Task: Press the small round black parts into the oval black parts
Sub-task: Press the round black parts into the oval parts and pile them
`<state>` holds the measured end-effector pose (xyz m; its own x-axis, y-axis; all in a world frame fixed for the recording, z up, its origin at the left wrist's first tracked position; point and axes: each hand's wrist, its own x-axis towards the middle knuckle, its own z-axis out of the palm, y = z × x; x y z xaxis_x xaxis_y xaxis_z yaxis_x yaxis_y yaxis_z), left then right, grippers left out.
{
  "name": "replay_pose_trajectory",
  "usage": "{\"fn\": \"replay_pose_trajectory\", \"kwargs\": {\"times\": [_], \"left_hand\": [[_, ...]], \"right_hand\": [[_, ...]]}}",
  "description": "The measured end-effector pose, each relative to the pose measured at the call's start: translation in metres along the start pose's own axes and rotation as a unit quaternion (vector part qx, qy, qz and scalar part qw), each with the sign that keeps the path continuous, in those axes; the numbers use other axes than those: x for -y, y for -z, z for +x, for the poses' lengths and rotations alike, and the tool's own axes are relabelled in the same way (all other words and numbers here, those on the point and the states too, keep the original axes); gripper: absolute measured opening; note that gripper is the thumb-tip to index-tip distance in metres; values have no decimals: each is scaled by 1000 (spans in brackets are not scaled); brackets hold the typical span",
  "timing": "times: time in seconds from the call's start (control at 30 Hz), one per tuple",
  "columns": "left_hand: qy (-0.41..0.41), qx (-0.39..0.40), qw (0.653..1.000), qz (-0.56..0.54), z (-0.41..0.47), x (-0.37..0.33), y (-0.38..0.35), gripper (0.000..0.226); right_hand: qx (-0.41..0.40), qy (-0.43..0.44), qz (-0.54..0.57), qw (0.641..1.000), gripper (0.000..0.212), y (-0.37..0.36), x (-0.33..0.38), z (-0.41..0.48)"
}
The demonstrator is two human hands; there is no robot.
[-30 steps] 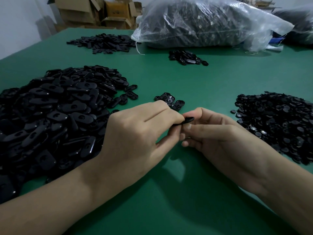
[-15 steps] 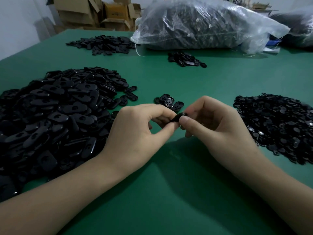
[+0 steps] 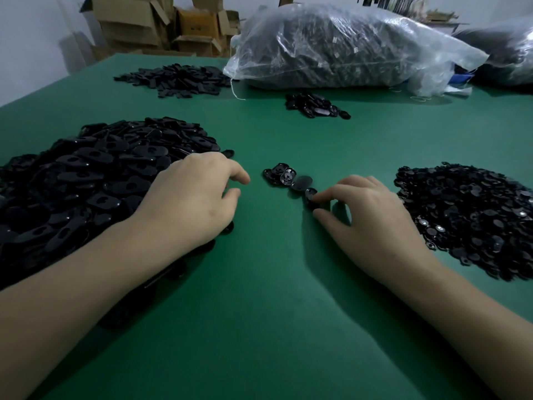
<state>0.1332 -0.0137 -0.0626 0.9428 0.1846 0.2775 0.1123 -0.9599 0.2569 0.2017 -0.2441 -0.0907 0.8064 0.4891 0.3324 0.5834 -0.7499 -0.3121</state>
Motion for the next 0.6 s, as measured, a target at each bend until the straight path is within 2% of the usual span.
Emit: {"fn": "replay_pose_trajectory", "kwargs": {"times": [0.17, 0.33, 0.53, 0.6], "left_hand": [[-41, -40, 990, 133, -2, 2, -4, 30], [-29, 9, 969, 245, -2, 6, -4, 23], [-8, 29, 974, 224, 2, 7, -4, 19], [2, 34, 981, 192, 3, 7, -1, 19]], "right_hand": [[51, 2, -19, 999, 48, -3, 3, -1], [26, 5, 3, 1000, 31, -1, 2, -2], [128, 23, 2, 991, 54, -5, 0, 0], [134, 24, 13, 991, 55, -5, -1, -1]]}}
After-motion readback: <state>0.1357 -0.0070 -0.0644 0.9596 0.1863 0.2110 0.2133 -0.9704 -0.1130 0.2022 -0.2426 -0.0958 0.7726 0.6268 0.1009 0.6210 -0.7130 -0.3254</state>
